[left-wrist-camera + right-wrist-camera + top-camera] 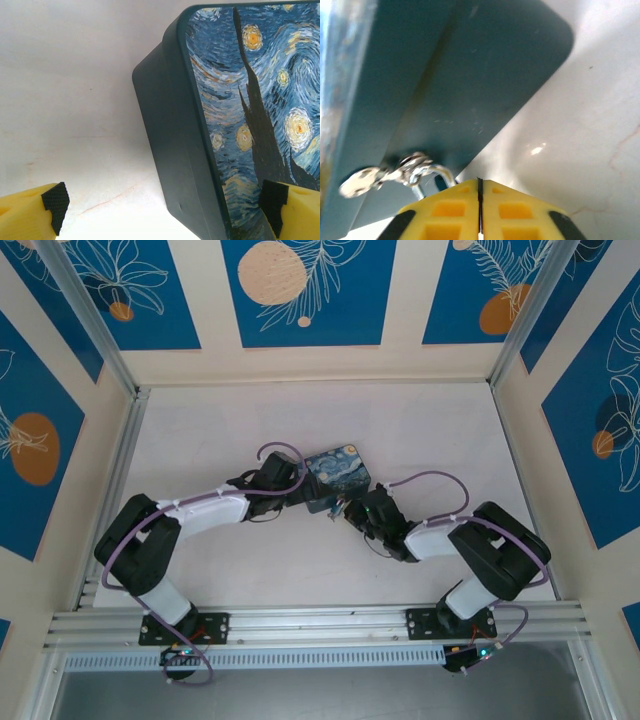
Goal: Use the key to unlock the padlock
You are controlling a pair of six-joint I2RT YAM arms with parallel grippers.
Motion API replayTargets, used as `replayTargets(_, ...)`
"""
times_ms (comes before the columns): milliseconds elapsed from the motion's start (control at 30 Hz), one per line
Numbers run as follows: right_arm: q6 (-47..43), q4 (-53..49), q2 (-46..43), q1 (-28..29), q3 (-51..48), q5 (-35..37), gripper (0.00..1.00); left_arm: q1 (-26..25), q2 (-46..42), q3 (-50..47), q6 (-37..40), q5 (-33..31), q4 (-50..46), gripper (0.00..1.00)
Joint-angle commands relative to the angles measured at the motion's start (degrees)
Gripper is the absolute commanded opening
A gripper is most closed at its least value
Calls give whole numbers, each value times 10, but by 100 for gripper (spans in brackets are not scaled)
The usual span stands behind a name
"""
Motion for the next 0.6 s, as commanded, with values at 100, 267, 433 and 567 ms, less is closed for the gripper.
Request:
replayTargets(100,-82,-13,-27,6,-18,-48,34,-5,44,-24,7,12,-74,100)
replayTargets(267,-107,-18,0,5,-6,-72,43,-5,51,-19,6,16,-75,100)
replayTargets(433,-140,-12,36,5,11,-74,43,-5,50,-18,6,16,-76,100)
replayTargets(567,-167,-19,66,5,29,-67,44,-5,51,-18,6,17,-77,100)
